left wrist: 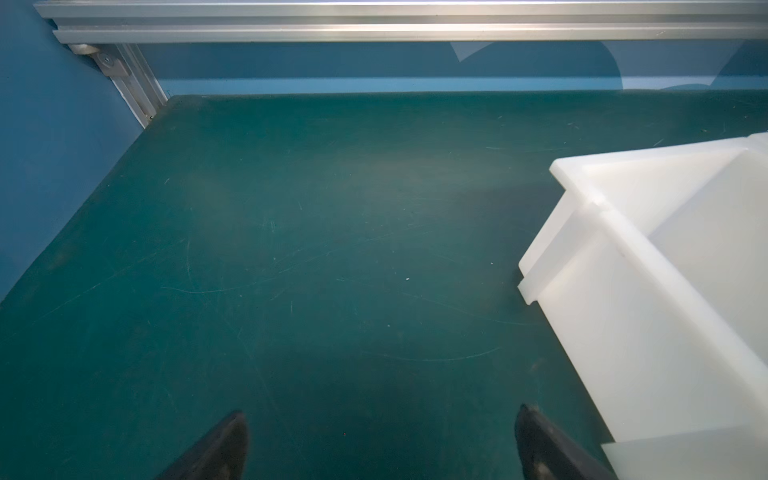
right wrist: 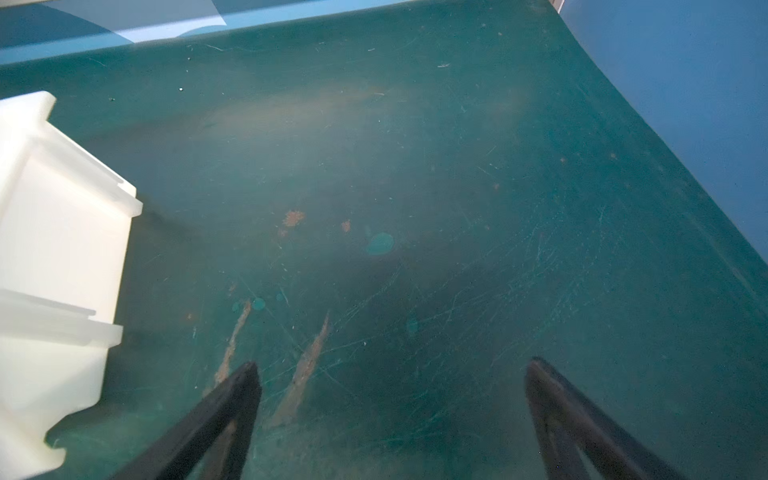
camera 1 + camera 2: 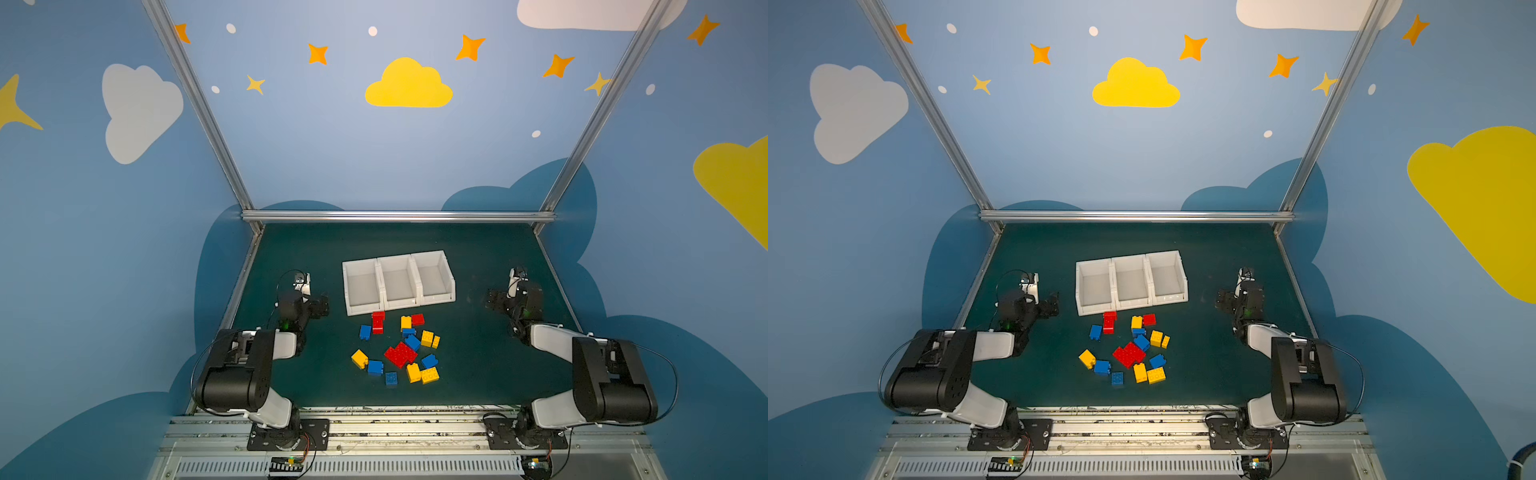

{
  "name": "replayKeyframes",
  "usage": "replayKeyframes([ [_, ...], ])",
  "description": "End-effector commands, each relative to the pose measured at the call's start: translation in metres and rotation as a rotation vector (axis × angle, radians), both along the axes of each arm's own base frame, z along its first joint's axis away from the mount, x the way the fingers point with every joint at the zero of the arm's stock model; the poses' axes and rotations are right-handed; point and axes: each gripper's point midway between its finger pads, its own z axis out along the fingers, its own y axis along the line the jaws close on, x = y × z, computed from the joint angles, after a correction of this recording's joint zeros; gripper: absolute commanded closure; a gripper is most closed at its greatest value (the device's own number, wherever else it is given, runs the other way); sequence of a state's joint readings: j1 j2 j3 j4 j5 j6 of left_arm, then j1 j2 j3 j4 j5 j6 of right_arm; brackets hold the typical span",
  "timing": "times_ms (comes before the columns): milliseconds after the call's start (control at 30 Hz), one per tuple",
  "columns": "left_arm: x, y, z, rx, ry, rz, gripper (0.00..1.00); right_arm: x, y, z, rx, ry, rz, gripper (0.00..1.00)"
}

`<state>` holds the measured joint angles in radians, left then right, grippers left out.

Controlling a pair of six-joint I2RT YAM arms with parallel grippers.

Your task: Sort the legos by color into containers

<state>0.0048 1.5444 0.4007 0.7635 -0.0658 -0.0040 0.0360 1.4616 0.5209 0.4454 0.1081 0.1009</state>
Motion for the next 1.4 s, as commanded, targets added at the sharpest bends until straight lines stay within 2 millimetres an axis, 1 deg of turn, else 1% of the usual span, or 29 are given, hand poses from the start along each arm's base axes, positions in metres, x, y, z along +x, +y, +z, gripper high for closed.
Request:
replayKeyframes([
  [0,0.006,-0.001,0.012,0.002,-0.029,-0.01,0.0,0.001,0.001,0.006,0.011,-0.02,-0.001,0.01],
  [900,0.007,0.001,0.011,-0.004,-0.022,-0.004,0.0,0.002,0.0,0.006,0.025,-0.018,0.005,0.01],
  [1133,0.006,0.003,0.014,-0.008,-0.037,0.009,0.0,0.001,0.0,0.007,0.007,-0.026,-0.007,0.03],
  [1200,0.01,0.014,0.03,-0.002,-0.072,0.076,0.0,0.001,-0.002,0.017,-0.021,-0.03,-0.021,0.03],
  [1233,0.009,0.016,0.037,-0.004,-0.041,0.095,0.0,0.0,0.0,0.025,-0.032,-0.014,-0.007,0.03],
  [1267,0.008,0.019,0.048,-0.015,0.0,0.125,0.0,-0.002,0.005,0.035,-0.02,0.017,0.009,0.03],
  [1300,0.004,0.019,0.055,-0.019,0.057,0.13,0.0,-0.006,0.007,0.042,0.022,0.054,-0.006,0.03],
  [1333,0.001,0.018,0.066,-0.035,0.081,0.132,0.0,-0.007,0.013,0.056,0.058,0.08,0.004,0.03],
  [1367,-0.001,0.017,0.077,-0.062,0.083,0.144,0.0,-0.011,0.021,0.065,0.082,0.107,0.018,0.03],
])
